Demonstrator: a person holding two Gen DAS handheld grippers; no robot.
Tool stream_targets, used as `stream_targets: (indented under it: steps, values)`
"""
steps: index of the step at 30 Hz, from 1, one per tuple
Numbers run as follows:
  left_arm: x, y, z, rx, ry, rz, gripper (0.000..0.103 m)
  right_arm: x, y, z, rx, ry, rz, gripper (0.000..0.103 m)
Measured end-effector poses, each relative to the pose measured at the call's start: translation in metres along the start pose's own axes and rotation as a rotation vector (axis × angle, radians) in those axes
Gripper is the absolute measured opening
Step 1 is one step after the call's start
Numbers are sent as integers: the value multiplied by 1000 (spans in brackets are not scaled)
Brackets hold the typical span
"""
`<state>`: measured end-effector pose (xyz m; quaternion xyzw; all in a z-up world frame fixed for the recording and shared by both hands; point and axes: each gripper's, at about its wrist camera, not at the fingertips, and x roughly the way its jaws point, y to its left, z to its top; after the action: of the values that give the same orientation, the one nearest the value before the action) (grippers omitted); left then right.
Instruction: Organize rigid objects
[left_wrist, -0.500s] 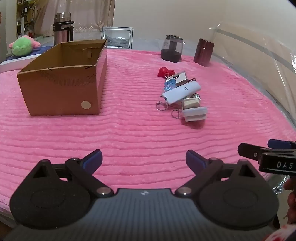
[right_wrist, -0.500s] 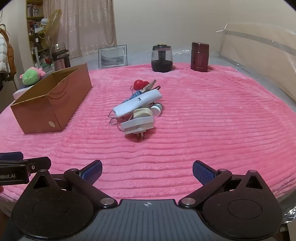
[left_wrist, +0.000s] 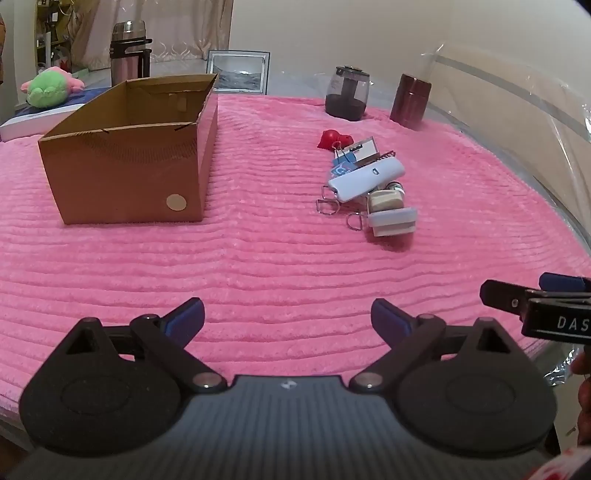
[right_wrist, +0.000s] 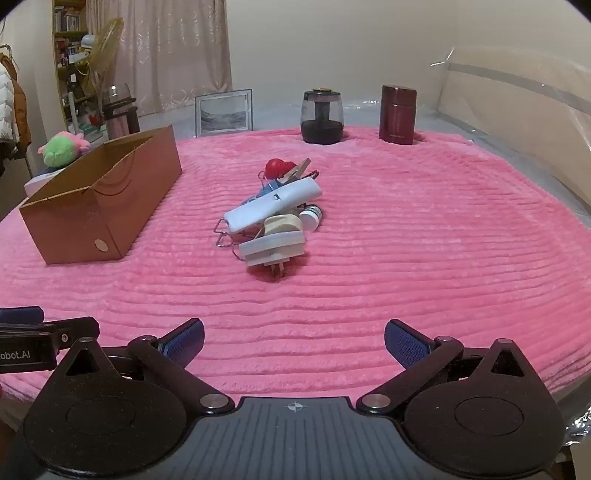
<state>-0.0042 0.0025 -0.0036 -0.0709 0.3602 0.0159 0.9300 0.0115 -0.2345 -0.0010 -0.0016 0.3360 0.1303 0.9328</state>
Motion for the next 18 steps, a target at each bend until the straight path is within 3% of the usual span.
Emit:
stream_targets:
  steps: [18]
  values:
    - [-4, 2, 1, -8, -20, -1, 95, 1, 1, -2, -4, 3, -2, 101]
